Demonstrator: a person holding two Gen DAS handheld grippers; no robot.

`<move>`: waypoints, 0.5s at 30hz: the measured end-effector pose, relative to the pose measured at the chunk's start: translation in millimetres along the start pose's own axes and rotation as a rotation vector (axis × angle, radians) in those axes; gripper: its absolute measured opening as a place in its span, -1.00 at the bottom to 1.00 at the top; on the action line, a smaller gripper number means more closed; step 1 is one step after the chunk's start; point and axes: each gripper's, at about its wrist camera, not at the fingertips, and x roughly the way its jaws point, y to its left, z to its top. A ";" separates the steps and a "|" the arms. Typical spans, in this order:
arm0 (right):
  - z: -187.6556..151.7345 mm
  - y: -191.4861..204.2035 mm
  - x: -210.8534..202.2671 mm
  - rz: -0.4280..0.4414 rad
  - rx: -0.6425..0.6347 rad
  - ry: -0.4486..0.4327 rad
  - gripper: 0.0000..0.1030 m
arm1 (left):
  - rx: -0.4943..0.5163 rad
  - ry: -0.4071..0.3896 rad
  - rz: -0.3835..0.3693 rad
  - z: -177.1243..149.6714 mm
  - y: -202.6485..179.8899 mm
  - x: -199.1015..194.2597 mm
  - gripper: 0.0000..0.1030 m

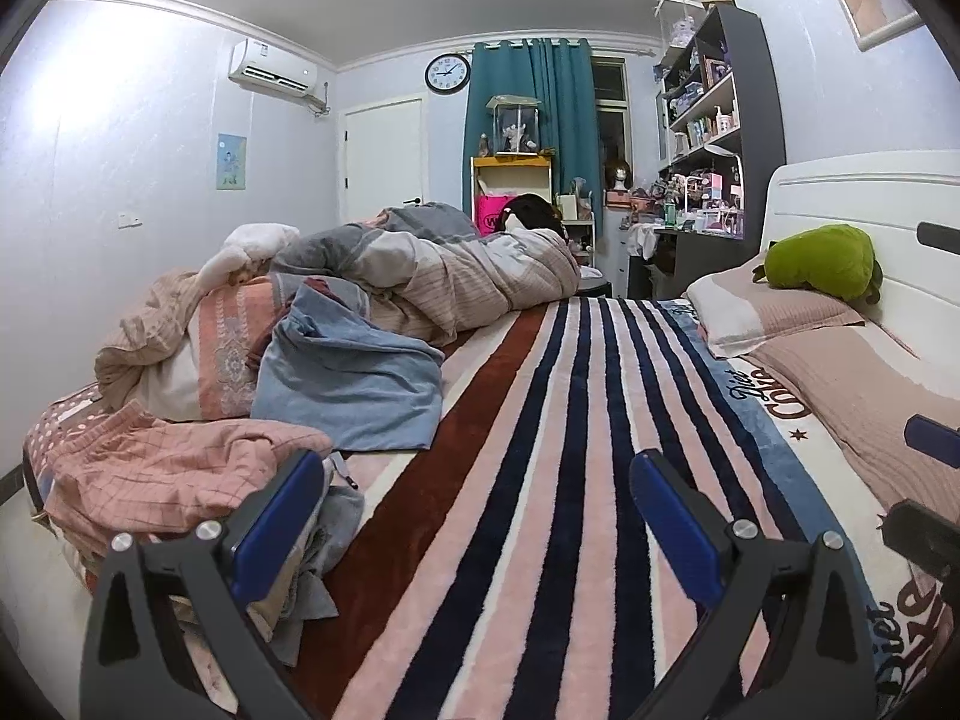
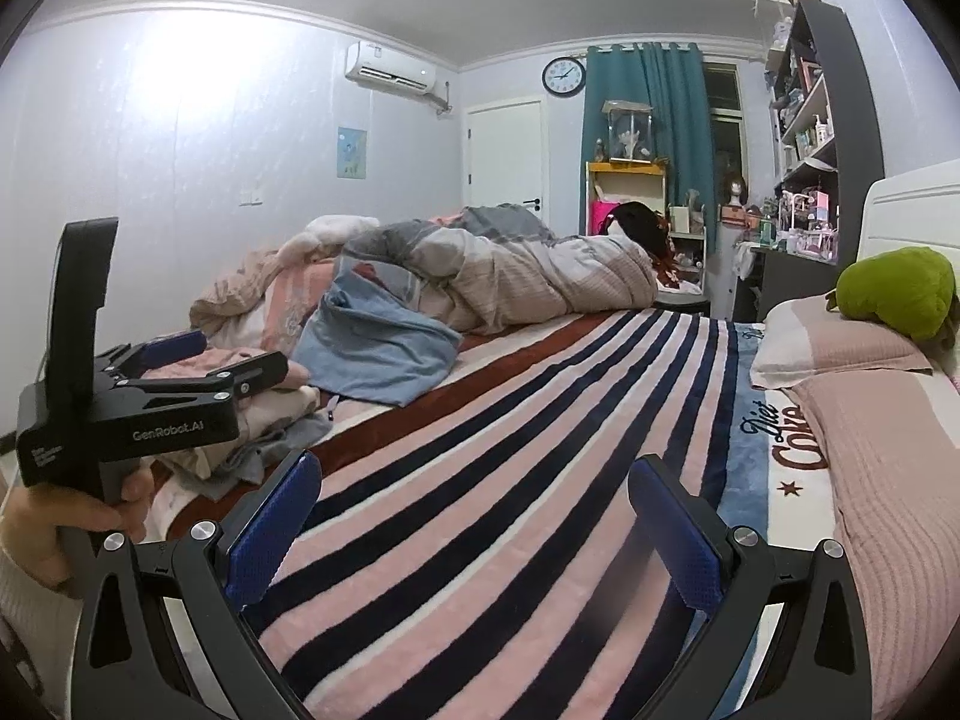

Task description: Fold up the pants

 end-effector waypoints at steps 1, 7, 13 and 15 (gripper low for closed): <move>0.9 0.4 -0.7 -0.001 -0.002 -0.004 0.98 | 0.000 0.000 0.003 -0.2 -0.1 -0.2 0.96; 2.7 -0.7 -3.6 -0.012 0.006 -0.011 0.98 | -0.010 -0.009 0.011 -1.4 4.6 -5.1 0.96; 3.6 -3.2 -3.5 -0.013 0.010 -0.009 0.98 | -0.005 -0.017 0.023 -1.2 7.6 -7.9 0.96; 3.5 -3.2 -3.7 -0.014 0.009 -0.011 0.98 | -0.004 -0.016 0.023 -1.3 7.8 -7.8 0.96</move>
